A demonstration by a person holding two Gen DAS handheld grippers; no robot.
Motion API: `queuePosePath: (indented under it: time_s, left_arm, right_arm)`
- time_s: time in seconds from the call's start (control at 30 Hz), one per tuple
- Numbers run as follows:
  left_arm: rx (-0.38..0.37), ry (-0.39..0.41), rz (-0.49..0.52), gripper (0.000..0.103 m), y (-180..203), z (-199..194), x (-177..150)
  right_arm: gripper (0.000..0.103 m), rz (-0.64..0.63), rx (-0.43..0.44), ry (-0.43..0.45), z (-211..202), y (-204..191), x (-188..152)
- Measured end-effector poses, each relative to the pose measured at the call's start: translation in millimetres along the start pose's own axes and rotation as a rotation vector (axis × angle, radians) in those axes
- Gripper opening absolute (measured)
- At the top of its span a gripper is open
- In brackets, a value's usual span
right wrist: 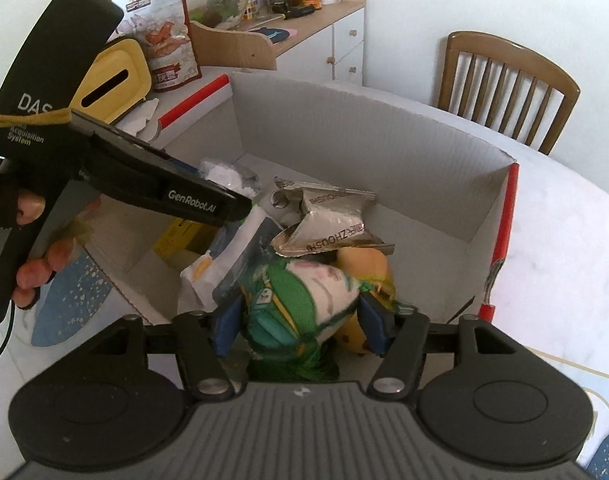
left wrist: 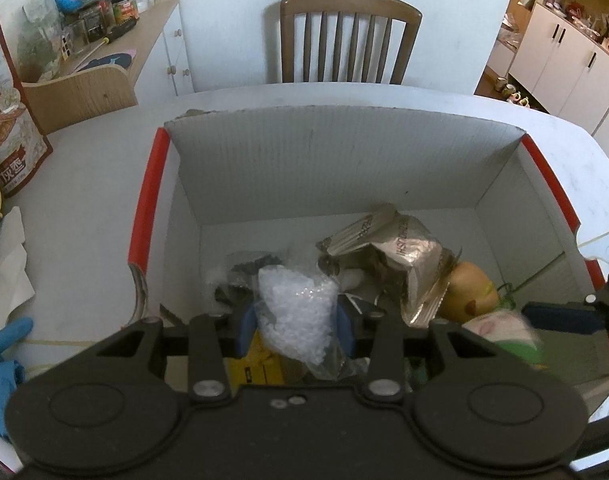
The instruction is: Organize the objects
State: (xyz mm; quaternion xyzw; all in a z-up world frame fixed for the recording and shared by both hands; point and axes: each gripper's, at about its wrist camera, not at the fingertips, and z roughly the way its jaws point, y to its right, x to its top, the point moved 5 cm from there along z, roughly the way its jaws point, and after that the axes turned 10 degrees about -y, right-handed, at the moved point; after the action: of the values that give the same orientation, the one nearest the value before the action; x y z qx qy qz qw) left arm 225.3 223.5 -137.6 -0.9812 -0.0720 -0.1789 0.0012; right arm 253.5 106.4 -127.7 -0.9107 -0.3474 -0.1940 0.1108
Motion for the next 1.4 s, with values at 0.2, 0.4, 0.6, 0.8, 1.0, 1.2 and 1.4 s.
queuePosePath:
  time_s: [0.2,0.4,0.6,0.8,1.0,1.2,1.4]
  left_arm:
    - [0.005,0.003,-0.004,0.044,2.4,-5.8,-4.5]
    - [-0.009,0.020,-0.010,0.051,5.9,-17.0,-11.2]
    - [-0.027,0.057,-0.017,0.058,9.1,-36.7,-20.2]
    - [-0.041,0.105,-0.004,0.063,18.7,-61.7,-32.3]
    - [-0.053,0.155,0.003,0.072,25.7,-88.6,-44.7]
    - [-0.043,0.226,-0.003,0.082,29.0,-114.1,-57.0]
    - [-0.053,0.273,-0.025,0.093,28.3,-130.5,-67.6]
  right_arm:
    - [0.068,0.024,-0.001,0.024,-9.9,2.4,-2.9]
    - [0.068,0.072,0.019,0.050,-25.2,8.4,-7.3]
    - [0.069,0.104,0.034,0.104,-50.1,8.8,-10.4]
    - [0.069,0.124,0.045,0.155,-75.4,6.7,-15.8]
    - [0.072,0.131,0.061,0.202,-99.5,1.9,-23.5]
    - [0.075,0.136,0.075,0.236,-117.1,-1.8,-31.9]
    - [0.075,0.136,0.080,0.270,-128.7,-6.3,-42.0]
